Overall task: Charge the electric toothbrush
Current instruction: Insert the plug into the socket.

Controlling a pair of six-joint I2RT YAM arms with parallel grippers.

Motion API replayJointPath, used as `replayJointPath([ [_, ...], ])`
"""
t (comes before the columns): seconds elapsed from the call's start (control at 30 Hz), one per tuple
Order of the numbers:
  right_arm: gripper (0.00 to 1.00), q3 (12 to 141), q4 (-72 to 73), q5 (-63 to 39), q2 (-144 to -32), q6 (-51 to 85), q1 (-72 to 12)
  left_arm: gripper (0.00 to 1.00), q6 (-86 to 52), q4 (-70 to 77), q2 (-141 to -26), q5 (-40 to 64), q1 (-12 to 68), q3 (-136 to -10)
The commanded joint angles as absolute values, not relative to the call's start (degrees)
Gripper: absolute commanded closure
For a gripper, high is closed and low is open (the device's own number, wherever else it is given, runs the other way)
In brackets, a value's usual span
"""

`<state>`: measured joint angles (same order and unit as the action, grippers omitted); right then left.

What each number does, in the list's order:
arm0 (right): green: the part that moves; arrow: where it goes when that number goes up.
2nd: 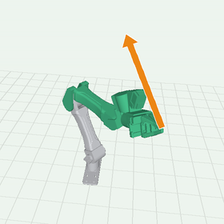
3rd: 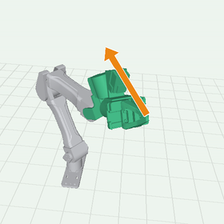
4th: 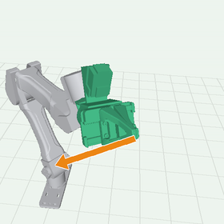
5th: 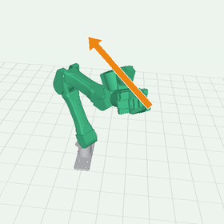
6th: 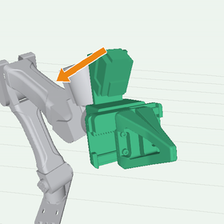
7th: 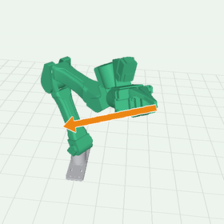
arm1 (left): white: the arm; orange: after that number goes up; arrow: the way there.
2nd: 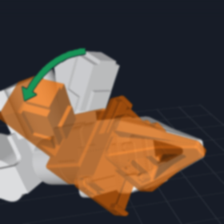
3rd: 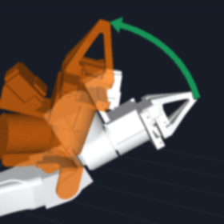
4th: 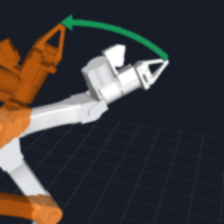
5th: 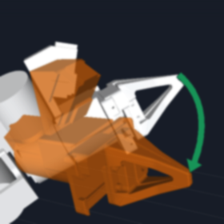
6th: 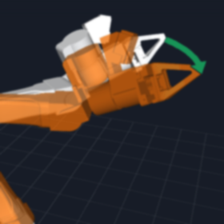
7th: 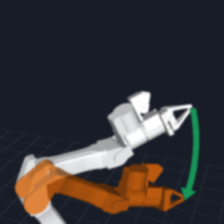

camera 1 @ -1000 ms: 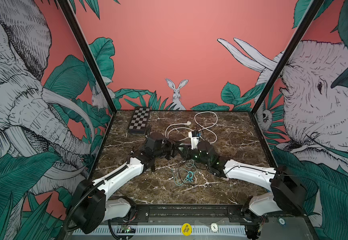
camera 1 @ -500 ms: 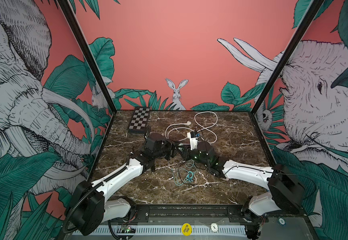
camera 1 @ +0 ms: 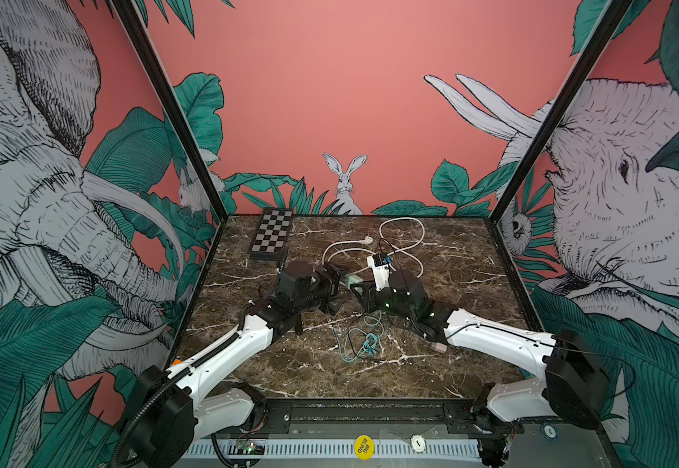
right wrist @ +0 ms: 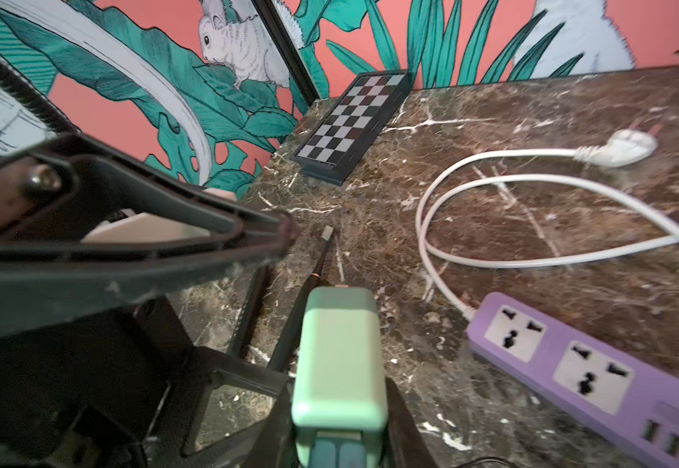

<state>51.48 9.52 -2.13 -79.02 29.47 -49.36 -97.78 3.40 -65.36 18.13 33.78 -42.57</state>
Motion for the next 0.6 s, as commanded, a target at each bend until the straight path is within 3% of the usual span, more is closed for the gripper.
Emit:
replayJointPath([
  [0.0,1.0,57.18,-7.5,-0.95,-77.5,19.93,-46.96,0.02,-92.49,-3.72,-63.3,19.9,30.28,-43.09],
  [0.23,1.0,73.53,-37.09,-2.84,-86.78,1.9,-43.78,0.01,-67.17,-28.06,-62.41,16.91,21.21,-51.27],
  [0.43,1.0,85.97,-43.9,-3.95,-97.46,-9.45,-43.13,0.01,-48.77,-41.78,-64.95,9.33,17.84,-57.53],
  [0.57,1.0,97.01,-49.68,1.16,-105.93,-17.98,-42.89,0.01,-42.19,-45.54,-63.77,3.22,17.68,-59.15],
])
